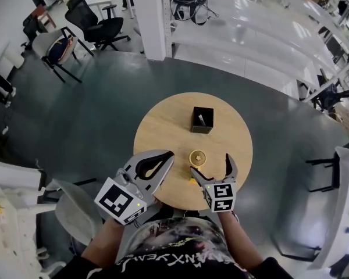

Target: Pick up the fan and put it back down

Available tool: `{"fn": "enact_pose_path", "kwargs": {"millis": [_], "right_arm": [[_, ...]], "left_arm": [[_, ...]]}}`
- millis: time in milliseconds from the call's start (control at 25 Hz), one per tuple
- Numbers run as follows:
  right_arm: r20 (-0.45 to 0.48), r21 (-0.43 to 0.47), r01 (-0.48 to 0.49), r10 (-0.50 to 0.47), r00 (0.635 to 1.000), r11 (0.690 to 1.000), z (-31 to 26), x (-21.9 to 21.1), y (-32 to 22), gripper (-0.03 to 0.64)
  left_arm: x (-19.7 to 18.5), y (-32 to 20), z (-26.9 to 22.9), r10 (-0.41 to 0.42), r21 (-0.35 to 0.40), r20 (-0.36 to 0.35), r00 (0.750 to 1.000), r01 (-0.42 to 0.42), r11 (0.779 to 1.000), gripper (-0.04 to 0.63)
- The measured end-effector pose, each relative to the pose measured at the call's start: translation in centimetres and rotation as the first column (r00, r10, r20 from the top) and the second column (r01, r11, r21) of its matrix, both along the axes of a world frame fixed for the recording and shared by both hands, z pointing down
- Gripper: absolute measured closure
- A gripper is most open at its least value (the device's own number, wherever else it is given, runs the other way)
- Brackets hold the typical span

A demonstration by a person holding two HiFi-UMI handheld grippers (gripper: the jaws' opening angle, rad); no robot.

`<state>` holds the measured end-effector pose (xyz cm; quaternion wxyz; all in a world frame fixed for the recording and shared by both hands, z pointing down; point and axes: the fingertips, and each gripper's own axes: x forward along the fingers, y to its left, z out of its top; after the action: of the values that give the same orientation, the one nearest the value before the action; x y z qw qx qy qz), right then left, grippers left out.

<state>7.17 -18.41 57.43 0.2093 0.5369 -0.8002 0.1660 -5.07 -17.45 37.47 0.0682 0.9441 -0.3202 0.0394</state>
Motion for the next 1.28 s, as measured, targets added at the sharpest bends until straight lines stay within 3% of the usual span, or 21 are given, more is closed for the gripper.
{"fn": "enact_pose_path", "kwargs": {"millis": [360,680,840,1000,1120,1280], "right_arm": [[-0.029,-0.206,-0.053,0.048,0.998,0.977,10.2,0.5,-0.1,0.032],[-0.063,-0.341,-0.099,0.082,0.995,0.935,15.7,1.3,0.8,0.032],[-0.021,-0.403,-0.148,0.152,0.988,0.903,17.6,2.0,1.2,0.032],[-0.049,-0.450,-0.157,0.152,0.987,0.879,18.7,1.6,1.6,0.032],[-0.119,-0.442,-0.159,0.118,0.986,0.883,19.3,1.8,1.9,0.032],[-0.133,-0.441,-0.166,0.119,0.984,0.882,19.6,1.6,1.9,0.032]], "left_arm": [[-0.3,-0.1,0.4,-0.005,-0.012,0.005,1.000,0.005,1.000,0.578],[-0.5,0.2,0.6,-0.006,-0.021,0.016,1.000,0.007,1.000,0.578],[-0.4,0.1,0.7,-0.004,-0.020,0.017,1.000,0.004,1.000,0.578],[-0.2,-0.2,0.8,-0.001,-0.024,0.024,1.000,0.001,1.000,0.578],[-0.1,-0.3,0.7,0.000,-0.027,0.016,1.000,0.000,1.000,0.578],[-0.6,-0.5,0.8,-0.004,-0.027,0.018,1.000,0.005,1.000,0.578]]}}
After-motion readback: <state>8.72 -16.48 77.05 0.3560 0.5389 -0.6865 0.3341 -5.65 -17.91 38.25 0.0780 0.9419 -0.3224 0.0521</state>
